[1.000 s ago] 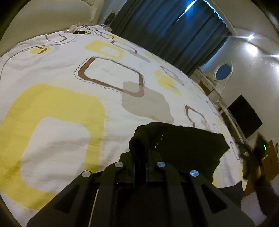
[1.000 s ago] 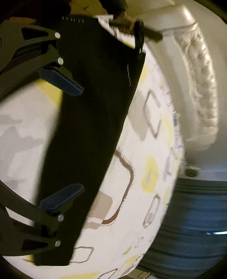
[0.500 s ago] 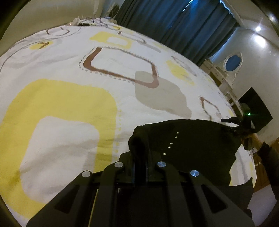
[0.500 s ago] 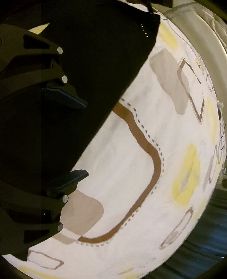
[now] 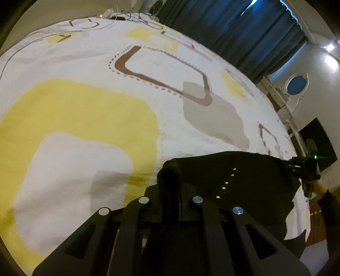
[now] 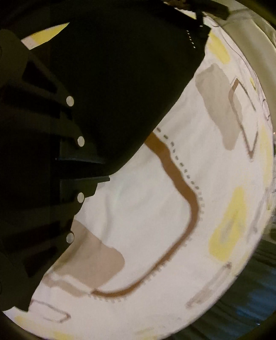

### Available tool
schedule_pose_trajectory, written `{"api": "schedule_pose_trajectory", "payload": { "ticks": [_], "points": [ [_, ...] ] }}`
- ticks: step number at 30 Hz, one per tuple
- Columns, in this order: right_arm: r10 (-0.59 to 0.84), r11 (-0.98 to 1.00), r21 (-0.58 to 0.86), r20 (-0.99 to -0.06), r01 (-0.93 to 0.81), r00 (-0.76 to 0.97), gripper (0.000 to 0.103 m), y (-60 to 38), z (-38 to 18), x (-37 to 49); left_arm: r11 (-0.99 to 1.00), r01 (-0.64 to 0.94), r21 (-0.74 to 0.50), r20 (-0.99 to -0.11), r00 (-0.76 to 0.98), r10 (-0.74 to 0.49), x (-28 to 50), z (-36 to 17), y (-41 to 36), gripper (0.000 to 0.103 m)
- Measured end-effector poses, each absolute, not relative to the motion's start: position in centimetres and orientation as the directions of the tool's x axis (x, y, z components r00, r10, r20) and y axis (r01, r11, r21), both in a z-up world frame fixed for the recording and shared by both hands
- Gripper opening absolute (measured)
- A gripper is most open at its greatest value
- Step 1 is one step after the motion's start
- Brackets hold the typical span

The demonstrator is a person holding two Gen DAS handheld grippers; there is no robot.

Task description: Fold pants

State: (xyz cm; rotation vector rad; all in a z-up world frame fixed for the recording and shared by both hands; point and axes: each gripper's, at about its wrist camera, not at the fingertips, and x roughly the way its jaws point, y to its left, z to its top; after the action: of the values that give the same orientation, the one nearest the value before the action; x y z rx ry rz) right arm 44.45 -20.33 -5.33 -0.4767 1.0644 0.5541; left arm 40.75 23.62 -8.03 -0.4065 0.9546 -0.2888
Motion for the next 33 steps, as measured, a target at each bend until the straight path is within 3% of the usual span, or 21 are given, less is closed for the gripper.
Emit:
{"api": "schedule_pose_trajectory", "payload": {
  "ticks": [8,15,23,33],
  "points": [
    [0.218,0.796,-0.229,-0.756,-0.561,0.617,0.009,-23.1,1.7,32.9,0.795,0.237,-0.558,-0.537,0.627,-0.564,35.4,-2.1,23.6,0.009],
    [0.204,0.835,-0.249,-0.687,-0.49,0.697,0.009,-25.4,4.2,20.0,0.703,0.369,-0.607,-0.398,0.625,-0.672,26.7,1.5,23.9,0.009],
    [0.169,0.838,-0.287,-0.673,-0.464,0.72,0.009,-24.8,2.2,7.7,0.69,0.397,-0.605,-0.414,0.583,-0.699,18.1,0.9,24.2,0.009],
    [0.131,0.87,-0.256,-0.705,-0.422,0.697,0.01,-24.0,-1.9,0.8,0.693,0.341,-0.635,-0.475,0.535,-0.698,12.3,-4.0,24.6,0.01]
  ]
}}
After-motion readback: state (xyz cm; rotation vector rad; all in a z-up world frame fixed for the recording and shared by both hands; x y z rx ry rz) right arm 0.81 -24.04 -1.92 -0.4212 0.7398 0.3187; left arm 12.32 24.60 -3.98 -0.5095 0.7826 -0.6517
